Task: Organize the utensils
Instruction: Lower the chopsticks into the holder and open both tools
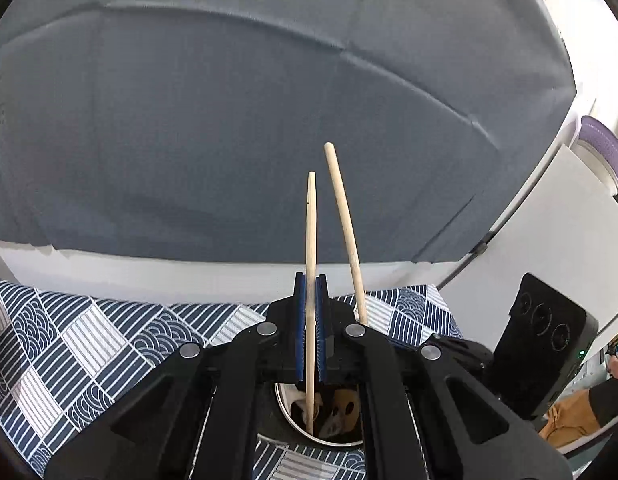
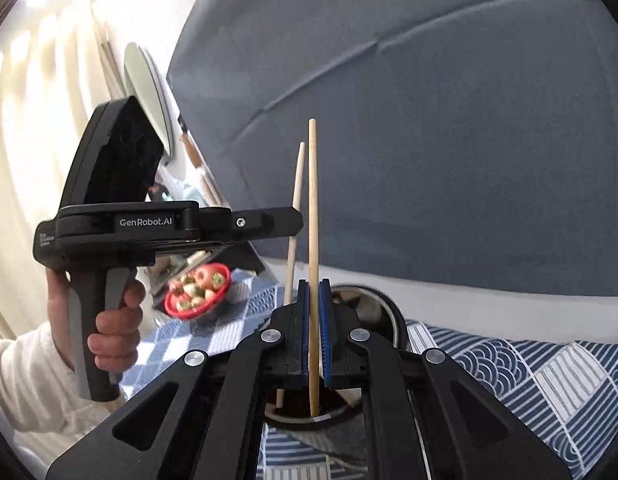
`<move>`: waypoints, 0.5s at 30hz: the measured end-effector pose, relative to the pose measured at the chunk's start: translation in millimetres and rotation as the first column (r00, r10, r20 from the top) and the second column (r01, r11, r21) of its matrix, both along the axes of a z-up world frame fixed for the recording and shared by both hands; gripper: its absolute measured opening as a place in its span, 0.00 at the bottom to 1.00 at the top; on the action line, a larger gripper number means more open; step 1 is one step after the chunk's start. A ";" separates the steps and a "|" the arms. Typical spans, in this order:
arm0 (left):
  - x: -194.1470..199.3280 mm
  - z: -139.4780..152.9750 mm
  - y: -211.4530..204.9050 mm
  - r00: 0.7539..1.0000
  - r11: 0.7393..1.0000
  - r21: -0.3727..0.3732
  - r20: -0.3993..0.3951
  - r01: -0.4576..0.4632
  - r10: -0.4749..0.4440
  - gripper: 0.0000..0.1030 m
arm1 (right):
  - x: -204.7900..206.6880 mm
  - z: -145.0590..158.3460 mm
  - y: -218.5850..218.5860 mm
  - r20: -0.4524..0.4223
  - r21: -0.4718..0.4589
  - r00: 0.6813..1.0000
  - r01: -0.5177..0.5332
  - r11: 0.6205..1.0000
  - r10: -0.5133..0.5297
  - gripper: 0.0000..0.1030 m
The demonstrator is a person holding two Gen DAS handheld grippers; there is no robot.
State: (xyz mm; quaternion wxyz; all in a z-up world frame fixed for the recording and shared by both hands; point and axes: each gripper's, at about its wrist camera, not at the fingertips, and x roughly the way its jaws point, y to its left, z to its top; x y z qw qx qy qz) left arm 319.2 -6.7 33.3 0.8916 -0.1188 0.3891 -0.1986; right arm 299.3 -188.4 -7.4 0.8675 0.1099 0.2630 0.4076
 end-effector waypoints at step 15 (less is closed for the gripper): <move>-42.6 1.9 10.8 1.000 0.999 0.038 -0.012 0.011 -0.011 0.14 | -37.7 9.9 17.5 0.016 -0.205 1.000 0.001 0.979 0.003 0.08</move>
